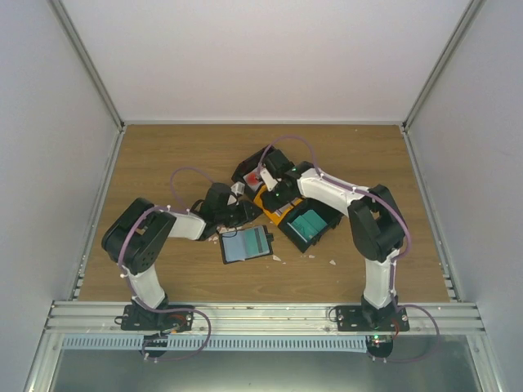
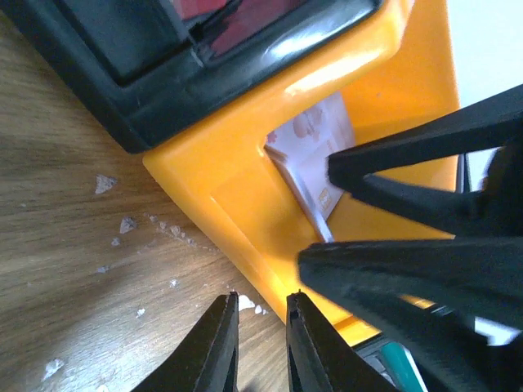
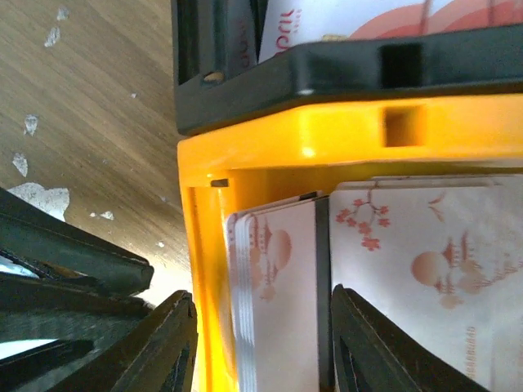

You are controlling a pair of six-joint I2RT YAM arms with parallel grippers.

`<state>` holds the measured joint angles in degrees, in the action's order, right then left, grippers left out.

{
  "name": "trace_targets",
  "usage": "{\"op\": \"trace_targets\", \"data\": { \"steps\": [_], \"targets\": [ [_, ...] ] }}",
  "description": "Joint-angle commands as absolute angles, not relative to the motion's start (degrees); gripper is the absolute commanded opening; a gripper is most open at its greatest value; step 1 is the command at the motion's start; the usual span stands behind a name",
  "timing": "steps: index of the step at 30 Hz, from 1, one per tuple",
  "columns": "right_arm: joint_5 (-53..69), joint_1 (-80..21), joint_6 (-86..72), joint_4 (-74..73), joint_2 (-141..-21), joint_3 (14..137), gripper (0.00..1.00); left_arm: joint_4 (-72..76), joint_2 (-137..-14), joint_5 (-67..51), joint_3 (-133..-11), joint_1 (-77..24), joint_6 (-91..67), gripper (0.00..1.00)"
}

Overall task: Put the credit cards into the card holder
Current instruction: Pick up the credit card from the storage box.

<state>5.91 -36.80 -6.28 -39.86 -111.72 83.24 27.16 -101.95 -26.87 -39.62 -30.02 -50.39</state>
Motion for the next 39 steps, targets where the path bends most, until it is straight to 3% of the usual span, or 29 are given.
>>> {"op": "trace_targets", "data": {
  "steps": [1,39],
  "targets": [
    [4.8,-38.4,-6.4,-40.2,-114.0,83.9,0.47,26.8,-98.2,-22.2,-38.3,-30.2,-49.3,0.20],
    [6.4,-39.7,-10.6,-40.7,-110.5,82.5,0.35,26.3,-97.4,-22.0,-37.1,-30.1,-49.3,0.19]
  ]
}}
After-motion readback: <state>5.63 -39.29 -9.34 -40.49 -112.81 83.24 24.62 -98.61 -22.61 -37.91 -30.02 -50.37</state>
